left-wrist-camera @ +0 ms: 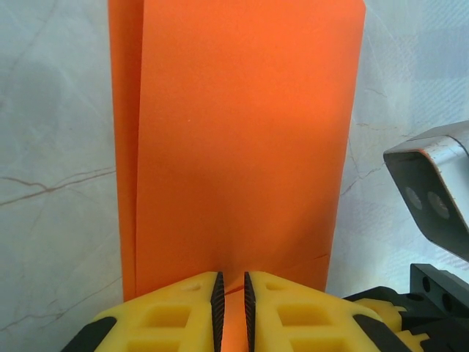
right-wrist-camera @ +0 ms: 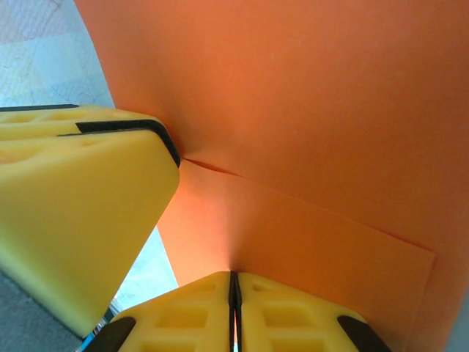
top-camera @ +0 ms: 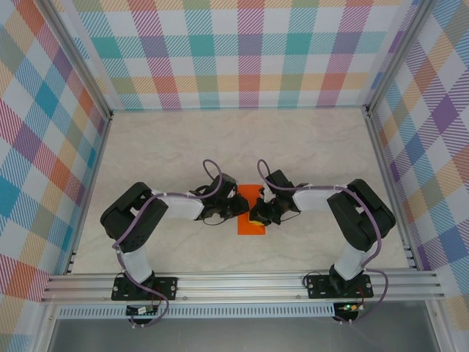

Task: Fold a paper plane with a square sheet of paper (pick it up from the middle)
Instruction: Fold the triangle a second time at the center of the table.

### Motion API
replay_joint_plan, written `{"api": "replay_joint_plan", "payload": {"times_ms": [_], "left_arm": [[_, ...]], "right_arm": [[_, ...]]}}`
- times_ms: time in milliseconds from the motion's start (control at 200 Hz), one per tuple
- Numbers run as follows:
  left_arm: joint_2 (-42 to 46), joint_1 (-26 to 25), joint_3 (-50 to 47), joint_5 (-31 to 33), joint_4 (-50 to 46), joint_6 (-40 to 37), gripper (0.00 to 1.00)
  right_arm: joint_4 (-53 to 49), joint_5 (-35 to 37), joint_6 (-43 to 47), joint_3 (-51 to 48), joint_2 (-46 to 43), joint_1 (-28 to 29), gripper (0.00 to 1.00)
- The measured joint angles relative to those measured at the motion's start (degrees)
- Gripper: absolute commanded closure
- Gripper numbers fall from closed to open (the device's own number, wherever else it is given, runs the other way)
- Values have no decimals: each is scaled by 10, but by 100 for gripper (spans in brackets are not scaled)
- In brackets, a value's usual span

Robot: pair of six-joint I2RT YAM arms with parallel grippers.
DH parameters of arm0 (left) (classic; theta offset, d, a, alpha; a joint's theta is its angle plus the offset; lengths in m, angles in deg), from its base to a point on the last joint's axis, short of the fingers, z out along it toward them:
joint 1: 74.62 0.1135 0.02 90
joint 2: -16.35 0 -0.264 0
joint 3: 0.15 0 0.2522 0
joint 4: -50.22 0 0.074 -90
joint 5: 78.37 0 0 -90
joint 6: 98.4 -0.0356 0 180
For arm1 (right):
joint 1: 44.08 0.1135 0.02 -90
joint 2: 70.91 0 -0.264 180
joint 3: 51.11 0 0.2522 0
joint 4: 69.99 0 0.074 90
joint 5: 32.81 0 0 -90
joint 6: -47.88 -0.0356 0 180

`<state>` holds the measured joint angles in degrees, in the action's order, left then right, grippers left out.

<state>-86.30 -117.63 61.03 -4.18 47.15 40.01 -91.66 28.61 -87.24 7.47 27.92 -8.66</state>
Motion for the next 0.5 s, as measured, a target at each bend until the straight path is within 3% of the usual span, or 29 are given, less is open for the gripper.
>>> {"api": "replay_joint_plan", "payload": {"times_ms": [500], "left_arm": [[0,0,0,5,-1,9,83]], "right_arm": [[-8,11,10,-50,-50,2,87]]}}
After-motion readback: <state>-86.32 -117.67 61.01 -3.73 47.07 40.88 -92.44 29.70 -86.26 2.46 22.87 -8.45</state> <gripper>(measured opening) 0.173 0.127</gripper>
